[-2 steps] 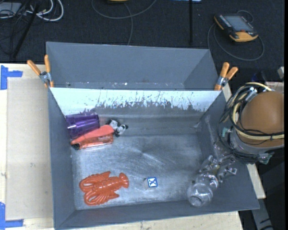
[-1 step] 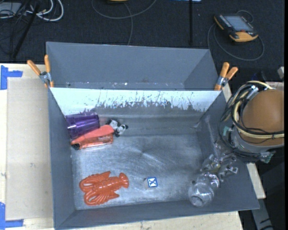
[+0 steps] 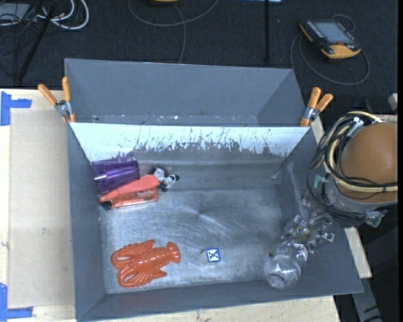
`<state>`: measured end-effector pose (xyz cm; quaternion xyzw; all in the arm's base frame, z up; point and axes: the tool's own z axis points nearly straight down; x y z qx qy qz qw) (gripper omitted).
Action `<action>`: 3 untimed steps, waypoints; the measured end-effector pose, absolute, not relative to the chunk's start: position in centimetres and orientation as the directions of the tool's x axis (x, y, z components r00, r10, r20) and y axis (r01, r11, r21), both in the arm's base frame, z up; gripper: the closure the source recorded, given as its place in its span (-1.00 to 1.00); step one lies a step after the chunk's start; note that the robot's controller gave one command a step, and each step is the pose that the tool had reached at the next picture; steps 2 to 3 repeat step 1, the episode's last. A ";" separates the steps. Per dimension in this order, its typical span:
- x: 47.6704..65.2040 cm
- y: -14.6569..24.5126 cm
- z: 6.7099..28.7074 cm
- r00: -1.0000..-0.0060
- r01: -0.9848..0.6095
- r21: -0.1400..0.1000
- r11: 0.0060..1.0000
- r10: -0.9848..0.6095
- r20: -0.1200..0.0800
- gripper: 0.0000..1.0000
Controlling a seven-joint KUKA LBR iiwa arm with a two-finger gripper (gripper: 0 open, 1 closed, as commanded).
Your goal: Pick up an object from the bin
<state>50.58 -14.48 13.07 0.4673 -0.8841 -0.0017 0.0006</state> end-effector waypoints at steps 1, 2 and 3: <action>50.7 -14.5 13.5 -0.563 -0.826 -0.001 0.563 -0.826 -0.002 1.00; 50.7 -14.5 13.5 -0.563 -0.826 -0.001 0.563 -0.826 -0.002 1.00; 50.7 -14.5 13.5 -0.563 -0.826 -0.001 0.563 -0.826 -0.002 1.00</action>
Offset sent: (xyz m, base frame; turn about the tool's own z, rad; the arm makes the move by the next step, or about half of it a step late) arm 0.0000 0.0002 0.0517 0.0000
